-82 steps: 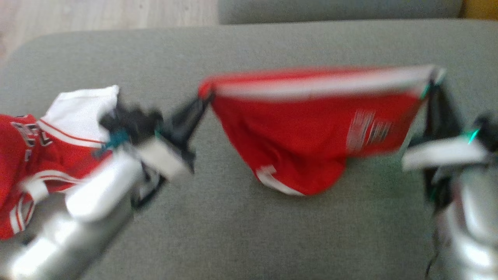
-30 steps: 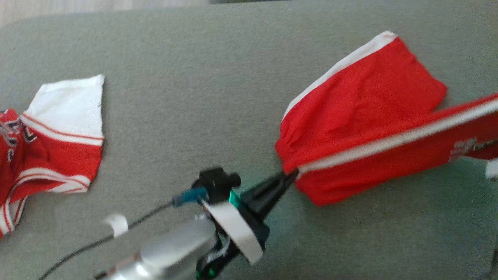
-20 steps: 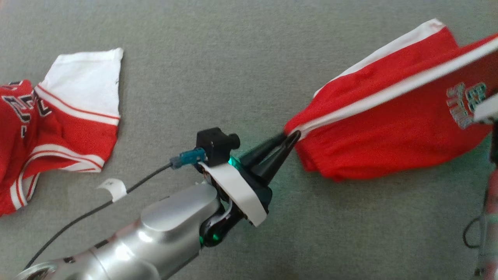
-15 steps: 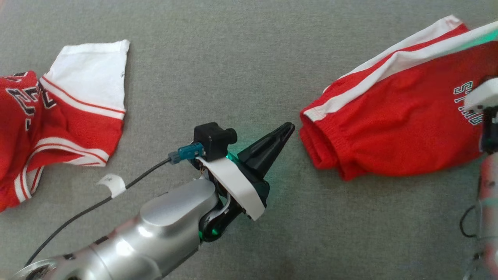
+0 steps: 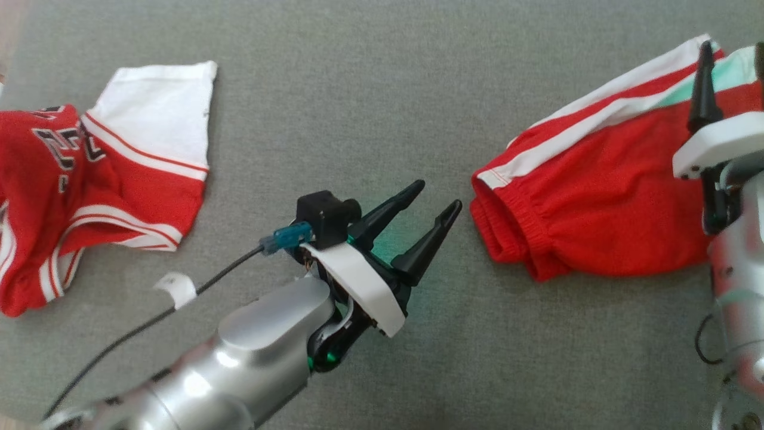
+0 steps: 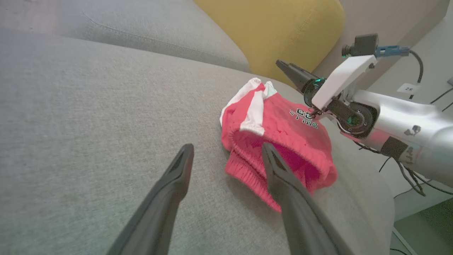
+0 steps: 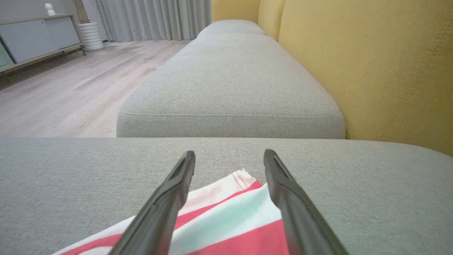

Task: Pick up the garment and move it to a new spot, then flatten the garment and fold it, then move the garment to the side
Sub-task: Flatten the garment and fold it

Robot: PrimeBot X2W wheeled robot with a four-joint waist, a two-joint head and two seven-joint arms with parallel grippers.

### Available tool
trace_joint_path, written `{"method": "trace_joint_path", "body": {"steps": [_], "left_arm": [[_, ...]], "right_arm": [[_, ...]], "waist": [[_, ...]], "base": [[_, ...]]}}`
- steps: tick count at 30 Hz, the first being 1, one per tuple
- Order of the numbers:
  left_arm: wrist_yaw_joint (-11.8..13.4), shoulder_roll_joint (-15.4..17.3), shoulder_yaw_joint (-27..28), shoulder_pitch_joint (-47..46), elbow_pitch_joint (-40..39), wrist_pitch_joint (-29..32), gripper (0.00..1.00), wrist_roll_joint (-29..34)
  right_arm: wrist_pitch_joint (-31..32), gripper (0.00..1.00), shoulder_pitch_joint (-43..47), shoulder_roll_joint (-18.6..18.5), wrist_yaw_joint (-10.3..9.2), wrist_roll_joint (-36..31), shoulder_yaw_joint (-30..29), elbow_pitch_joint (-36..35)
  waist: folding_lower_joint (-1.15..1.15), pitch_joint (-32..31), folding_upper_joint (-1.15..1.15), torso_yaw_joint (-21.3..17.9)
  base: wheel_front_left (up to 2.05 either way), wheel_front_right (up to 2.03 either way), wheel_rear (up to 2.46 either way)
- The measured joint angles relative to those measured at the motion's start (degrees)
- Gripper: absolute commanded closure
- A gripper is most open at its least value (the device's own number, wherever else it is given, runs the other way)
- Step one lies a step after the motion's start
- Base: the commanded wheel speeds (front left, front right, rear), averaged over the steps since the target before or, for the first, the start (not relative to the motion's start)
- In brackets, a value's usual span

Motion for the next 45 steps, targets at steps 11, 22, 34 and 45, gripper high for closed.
{"method": "trace_joint_path", "body": {"steps": [11, 22, 34, 45], "left_arm": [[5.94, -3.78, 25.82, 20.59, -6.91, -0.16, 0.0, 24.88], [13.7, -7.33, 43.64, 35.59, -19.58, -0.23, 0.0, 44.36], [12.03, -8.57, 45.75, 37.51, -21.93, -0.25, 0.0, 47.44], [12.33, -8.59, 46.26, 37.52, -22.12, -0.25, 0.0, 47.21]], "right_arm": [[4.13, 0.0, 7.85, -11.7, 0.0, 12.07, 5.5, 5.75], [12.12, 0.0, 10.92, -20.73, 0.0, 22.27, 4.03, 9.96], [24.18, 0.52, 10.53, -21.2, 0.0, 33.11, 9.05, 5.69], [24.71, 1.0, 10.98, -20.98, 0.0, 33.4, 13.43, 5.05]], "waist": [[-0.01, -4.75, 0.0, 4.29], [-0.01, -4.9, 0.0, 11.24], [0.0, -2.3, 0.0, 13.97], [0.0, -4.45, 0.0, 9.09]], "base": [[0.0, 0.0, 0.0], [0.0, 0.0, 0.0], [0.0, 0.0, 0.0], [0.0, 0.0, 0.0]]}}
